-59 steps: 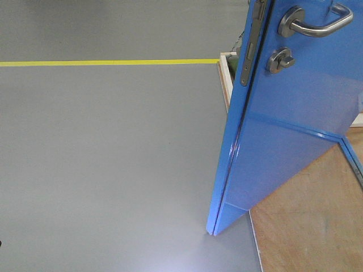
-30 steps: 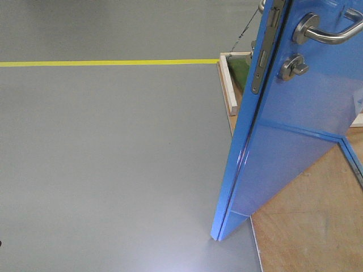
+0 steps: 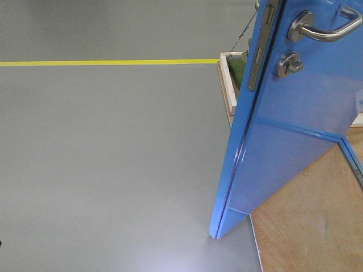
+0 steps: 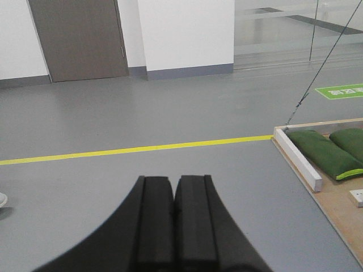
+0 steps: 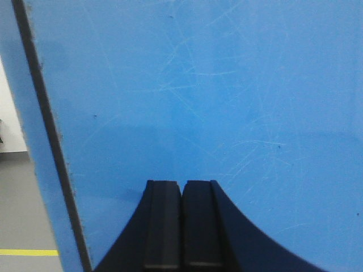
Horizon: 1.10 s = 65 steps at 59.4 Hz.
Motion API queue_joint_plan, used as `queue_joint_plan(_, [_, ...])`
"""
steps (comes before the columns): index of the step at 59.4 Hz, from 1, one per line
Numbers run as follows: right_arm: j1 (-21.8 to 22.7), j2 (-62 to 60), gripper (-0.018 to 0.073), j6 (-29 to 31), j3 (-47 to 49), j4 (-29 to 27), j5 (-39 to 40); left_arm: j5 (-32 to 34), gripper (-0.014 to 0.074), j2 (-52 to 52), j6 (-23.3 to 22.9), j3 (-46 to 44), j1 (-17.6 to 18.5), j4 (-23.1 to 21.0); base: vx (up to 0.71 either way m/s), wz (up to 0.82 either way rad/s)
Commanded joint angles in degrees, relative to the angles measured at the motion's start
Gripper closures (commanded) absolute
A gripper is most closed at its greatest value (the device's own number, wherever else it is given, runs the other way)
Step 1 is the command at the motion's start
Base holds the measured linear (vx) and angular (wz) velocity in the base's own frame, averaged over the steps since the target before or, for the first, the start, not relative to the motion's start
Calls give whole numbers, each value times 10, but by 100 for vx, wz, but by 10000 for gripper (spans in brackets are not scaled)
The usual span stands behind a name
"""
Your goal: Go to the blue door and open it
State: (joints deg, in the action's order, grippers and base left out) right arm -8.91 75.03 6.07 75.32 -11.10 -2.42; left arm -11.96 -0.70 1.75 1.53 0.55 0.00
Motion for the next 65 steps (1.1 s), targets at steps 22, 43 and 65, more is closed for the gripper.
queue_joint_plan(22, [0, -15, 567, 4, 18, 2, 43, 48, 526, -7, -2, 3, 4, 0, 1, 0])
queue_joint_plan(43, [0, -15, 567, 4, 18, 2, 43, 48, 526, -7, -2, 3, 4, 0, 9, 1])
queue_joint_plan(65, [0, -15, 567, 4, 18, 2, 43, 48, 526, -7, -2, 3, 4, 0, 20, 4])
